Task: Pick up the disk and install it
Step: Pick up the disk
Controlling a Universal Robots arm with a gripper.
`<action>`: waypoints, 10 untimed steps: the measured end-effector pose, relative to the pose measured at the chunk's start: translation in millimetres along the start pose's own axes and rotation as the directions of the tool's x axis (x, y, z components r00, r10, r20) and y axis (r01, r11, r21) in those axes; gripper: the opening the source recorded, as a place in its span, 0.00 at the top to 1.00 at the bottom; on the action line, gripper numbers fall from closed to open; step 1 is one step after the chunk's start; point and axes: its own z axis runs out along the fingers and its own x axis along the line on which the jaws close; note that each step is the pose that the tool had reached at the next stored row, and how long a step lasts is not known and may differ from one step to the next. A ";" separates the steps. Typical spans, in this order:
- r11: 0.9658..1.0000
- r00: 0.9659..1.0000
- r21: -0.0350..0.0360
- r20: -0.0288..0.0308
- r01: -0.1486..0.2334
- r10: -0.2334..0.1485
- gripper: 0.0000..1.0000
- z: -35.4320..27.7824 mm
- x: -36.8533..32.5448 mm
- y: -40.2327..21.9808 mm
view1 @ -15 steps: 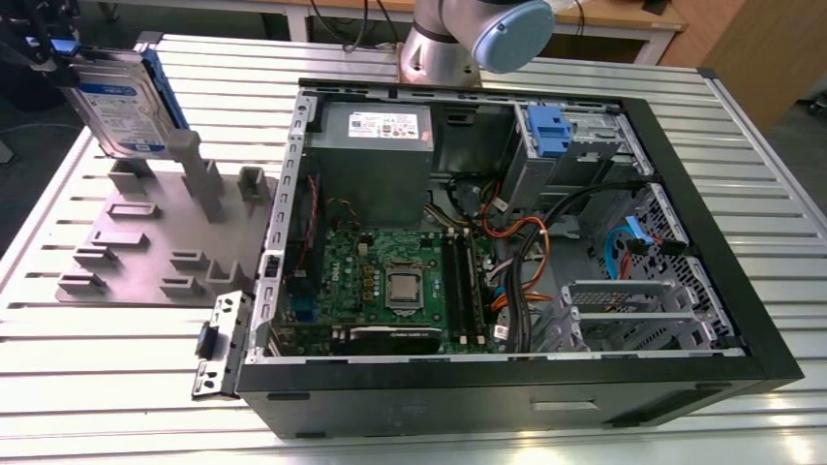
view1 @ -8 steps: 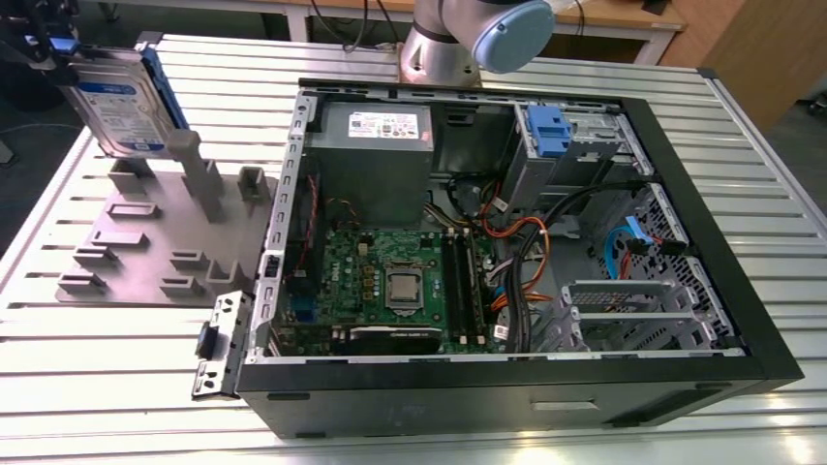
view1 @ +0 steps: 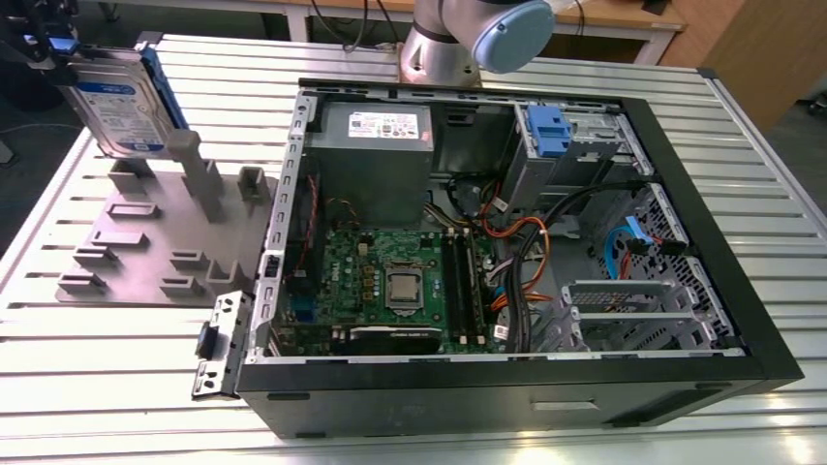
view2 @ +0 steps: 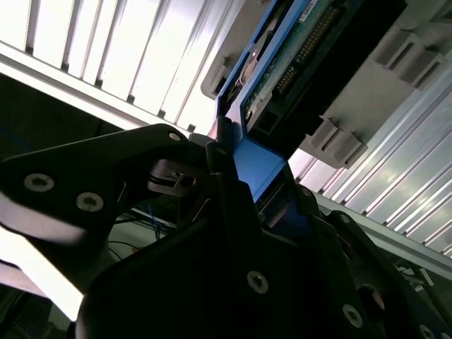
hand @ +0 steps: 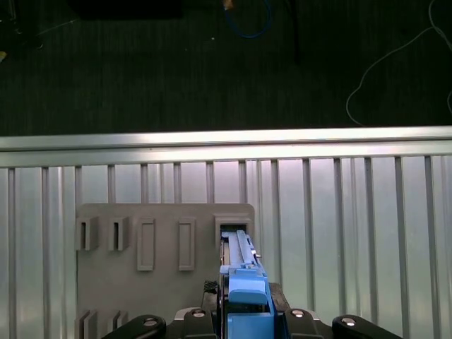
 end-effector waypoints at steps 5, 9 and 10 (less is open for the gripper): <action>1.000 1.000 0.000 -0.005 0.000 0.000 0.64 -0.7 -0.2 0.0; 1.000 1.000 0.001 -0.014 0.000 0.000 0.64 -1.5 -0.1 0.0; 1.000 1.000 0.001 -0.014 0.000 0.000 0.64 -1.9 -0.1 0.0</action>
